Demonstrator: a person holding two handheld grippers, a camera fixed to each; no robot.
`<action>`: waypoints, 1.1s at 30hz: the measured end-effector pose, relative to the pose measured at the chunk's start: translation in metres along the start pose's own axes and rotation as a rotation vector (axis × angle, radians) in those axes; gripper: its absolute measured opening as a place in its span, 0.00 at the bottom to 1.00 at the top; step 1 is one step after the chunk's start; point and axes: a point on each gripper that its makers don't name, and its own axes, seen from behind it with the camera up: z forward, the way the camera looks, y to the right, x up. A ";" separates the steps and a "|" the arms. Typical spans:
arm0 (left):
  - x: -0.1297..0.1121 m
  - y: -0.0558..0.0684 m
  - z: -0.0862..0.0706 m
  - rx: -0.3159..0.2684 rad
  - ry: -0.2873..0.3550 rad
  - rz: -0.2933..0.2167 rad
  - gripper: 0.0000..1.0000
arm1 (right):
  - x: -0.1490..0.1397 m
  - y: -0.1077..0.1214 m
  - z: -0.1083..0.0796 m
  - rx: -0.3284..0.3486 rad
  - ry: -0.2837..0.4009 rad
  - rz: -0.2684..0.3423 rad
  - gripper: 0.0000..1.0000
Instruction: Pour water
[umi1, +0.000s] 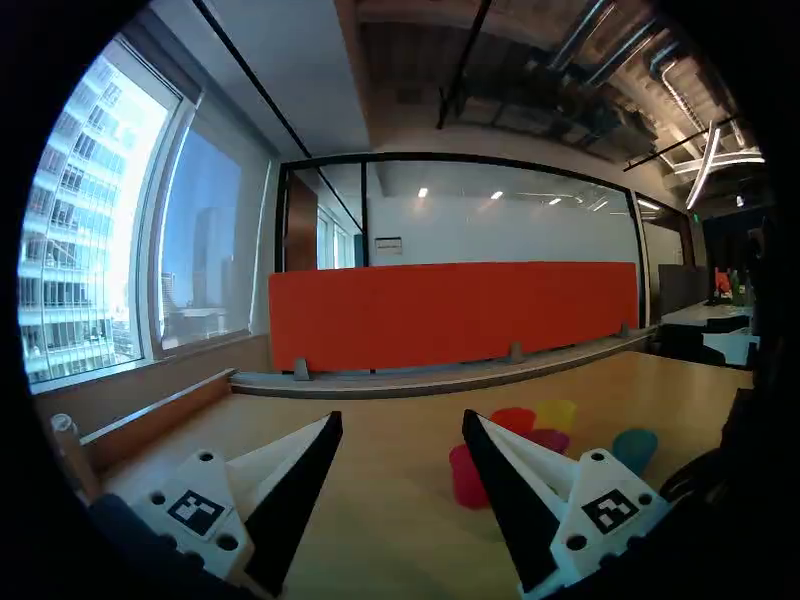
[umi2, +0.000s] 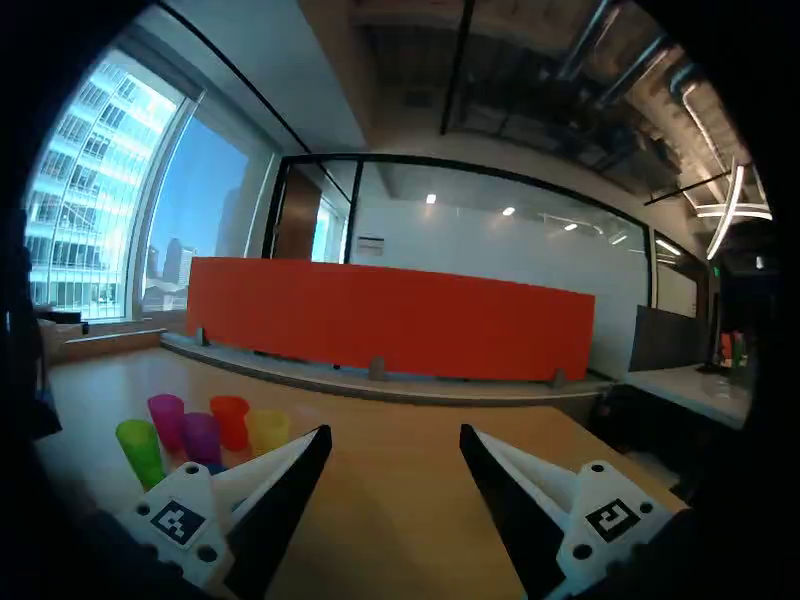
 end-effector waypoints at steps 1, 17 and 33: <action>-0.001 -0.001 0.000 0.006 0.001 -0.001 0.89 | 0.000 0.000 0.000 -0.001 0.000 0.002 0.99; -0.025 -0.005 0.008 0.030 0.013 0.016 0.89 | 0.006 0.011 -0.002 -0.048 0.000 -0.003 0.99; -0.046 -0.017 0.008 0.040 0.021 -0.021 0.89 | 0.006 0.016 -0.002 -0.077 0.000 0.006 0.99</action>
